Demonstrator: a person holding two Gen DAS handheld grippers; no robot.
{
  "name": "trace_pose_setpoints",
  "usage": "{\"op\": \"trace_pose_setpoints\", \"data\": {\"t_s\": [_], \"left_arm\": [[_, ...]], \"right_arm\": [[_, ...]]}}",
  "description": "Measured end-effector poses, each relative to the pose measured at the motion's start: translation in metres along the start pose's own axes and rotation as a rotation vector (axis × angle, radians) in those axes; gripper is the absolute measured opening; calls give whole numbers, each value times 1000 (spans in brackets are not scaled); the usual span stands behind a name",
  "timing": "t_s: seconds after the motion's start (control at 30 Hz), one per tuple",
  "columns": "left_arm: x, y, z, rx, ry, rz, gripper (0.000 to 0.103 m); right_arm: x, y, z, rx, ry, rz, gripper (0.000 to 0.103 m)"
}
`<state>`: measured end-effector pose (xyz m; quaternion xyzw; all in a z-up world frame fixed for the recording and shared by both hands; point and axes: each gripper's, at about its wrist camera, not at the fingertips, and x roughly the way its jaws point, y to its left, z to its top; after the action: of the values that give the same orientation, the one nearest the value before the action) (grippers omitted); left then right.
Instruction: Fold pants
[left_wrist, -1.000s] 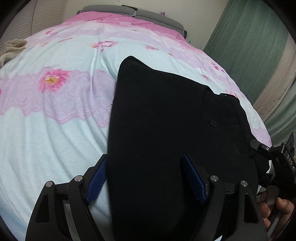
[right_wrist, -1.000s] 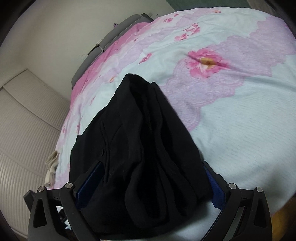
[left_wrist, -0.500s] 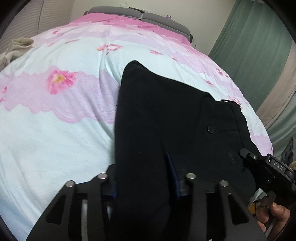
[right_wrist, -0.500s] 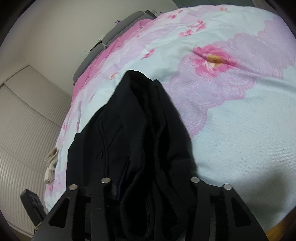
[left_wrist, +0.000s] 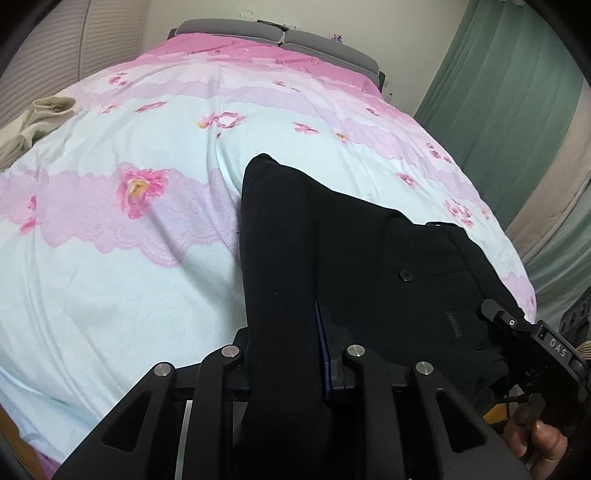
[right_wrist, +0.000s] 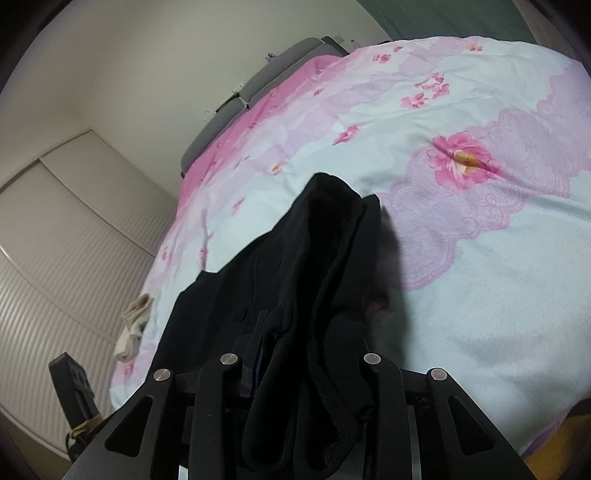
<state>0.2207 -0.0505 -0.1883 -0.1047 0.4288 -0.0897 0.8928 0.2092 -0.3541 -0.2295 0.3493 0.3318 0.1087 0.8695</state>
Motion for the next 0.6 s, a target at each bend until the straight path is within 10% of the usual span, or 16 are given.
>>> {"op": "trace_pose_setpoints", "data": {"t_s": [0.6], "left_arm": [[-98,40,56,20,-198,18,19]], "right_arm": [[-31,105,12,-146,-56,127,30]]}}
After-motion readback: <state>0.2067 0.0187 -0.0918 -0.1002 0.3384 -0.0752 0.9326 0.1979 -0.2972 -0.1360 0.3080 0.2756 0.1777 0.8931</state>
